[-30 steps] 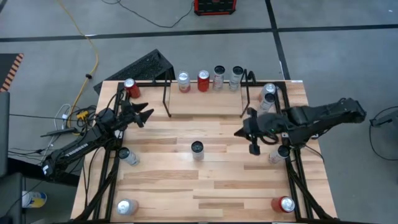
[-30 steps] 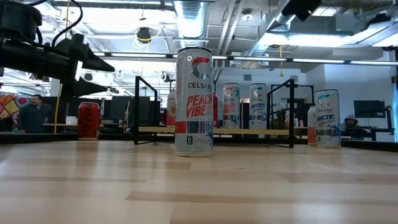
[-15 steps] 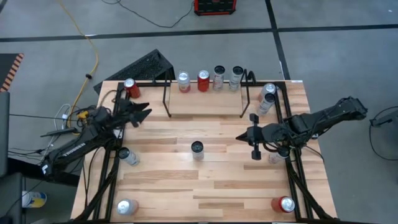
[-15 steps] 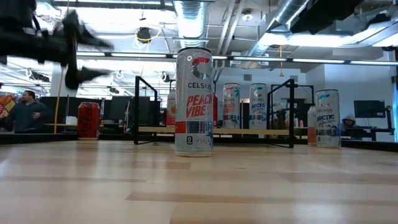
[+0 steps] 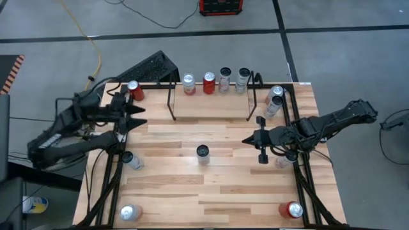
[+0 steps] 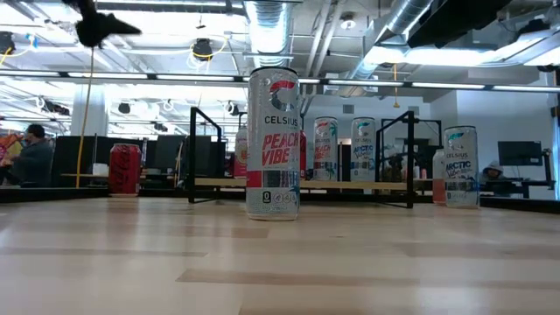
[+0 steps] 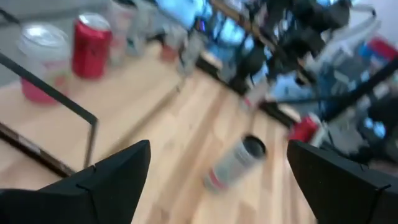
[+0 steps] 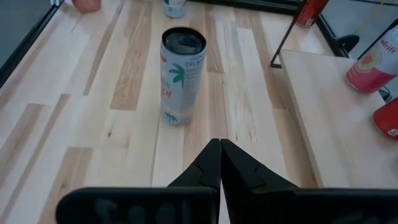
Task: Place canned beverage on shelf
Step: Put the left white blue soda can on the shelf aligned with the other white blue soda can
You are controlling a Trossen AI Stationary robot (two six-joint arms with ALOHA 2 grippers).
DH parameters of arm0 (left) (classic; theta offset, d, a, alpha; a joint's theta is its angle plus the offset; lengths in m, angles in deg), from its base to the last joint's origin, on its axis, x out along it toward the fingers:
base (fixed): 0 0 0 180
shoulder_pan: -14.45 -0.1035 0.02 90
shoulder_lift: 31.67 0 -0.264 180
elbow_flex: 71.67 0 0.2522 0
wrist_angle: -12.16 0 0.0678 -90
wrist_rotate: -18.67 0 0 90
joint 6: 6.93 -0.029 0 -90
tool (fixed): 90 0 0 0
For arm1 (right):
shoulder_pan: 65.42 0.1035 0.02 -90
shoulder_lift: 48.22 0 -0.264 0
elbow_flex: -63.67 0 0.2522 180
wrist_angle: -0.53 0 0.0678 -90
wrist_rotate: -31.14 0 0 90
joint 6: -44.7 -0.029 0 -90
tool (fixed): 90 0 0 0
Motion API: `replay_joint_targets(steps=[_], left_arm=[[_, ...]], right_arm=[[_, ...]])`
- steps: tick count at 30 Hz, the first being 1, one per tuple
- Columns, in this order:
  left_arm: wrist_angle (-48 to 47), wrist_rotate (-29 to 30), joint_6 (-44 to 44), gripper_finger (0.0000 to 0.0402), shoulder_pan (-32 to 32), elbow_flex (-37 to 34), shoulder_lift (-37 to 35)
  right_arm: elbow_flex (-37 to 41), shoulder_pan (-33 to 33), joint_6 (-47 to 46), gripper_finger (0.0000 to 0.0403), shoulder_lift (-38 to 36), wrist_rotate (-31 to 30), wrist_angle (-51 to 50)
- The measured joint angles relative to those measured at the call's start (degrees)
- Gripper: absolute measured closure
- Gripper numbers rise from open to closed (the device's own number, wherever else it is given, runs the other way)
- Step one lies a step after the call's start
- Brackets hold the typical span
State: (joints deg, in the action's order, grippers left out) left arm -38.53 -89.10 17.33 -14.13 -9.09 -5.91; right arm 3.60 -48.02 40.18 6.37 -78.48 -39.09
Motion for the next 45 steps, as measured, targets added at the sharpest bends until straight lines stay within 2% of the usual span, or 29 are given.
replay_joint_targets(steps=[4,7,16,29,32,35,37,41,45], left_arm=[[-15.71,3.31,1.96,0.0038,5.33,10.19,5.02],[-27.39,7.00,5.43,0.0038,9.02,14.62,8.12],[-42.14,8.09,12.51,0.0038,21.50,15.47,16.78],[-35.94,10.75,13.49,0.0038,41.45,15.47,29.16],[-36.30,13.37,10.67,0.0038,43.89,15.47,30.74],[-36.38,19.38,6.09,0.0038,44.23,15.47,32.33],[-35.45,21.10,4.51,0.0038,43.78,15.68,33.51],[-36.39,15.92,-2.05,0.0038,42.56,16.89,36.28],[-39.61,10.19,2.07,0.0038,42.82,16.73,36.97]], right_arm=[[0.00,-0.81,-0.01,0.0371,0.02,0.01,1.87],[0.00,-1.61,0.02,0.0371,0.02,0.02,2.70],[0.00,-5.40,0.48,0.0370,0.02,0.03,2.85],[0.00,-8.22,1.71,0.0370,0.04,0.23,2.81],[0.00,-8.64,1.64,0.0370,0.04,0.22,3.00],[-0.02,-9.36,1.64,0.0370,0.04,0.26,4.40],[-0.02,-9.74,1.55,0.0370,0.04,0.28,5.33],[-0.02,-10.08,1.51,0.0370,0.04,0.28,5.57],[-0.02,-10.08,-0.06,0.0370,0.04,0.28,5.59]])
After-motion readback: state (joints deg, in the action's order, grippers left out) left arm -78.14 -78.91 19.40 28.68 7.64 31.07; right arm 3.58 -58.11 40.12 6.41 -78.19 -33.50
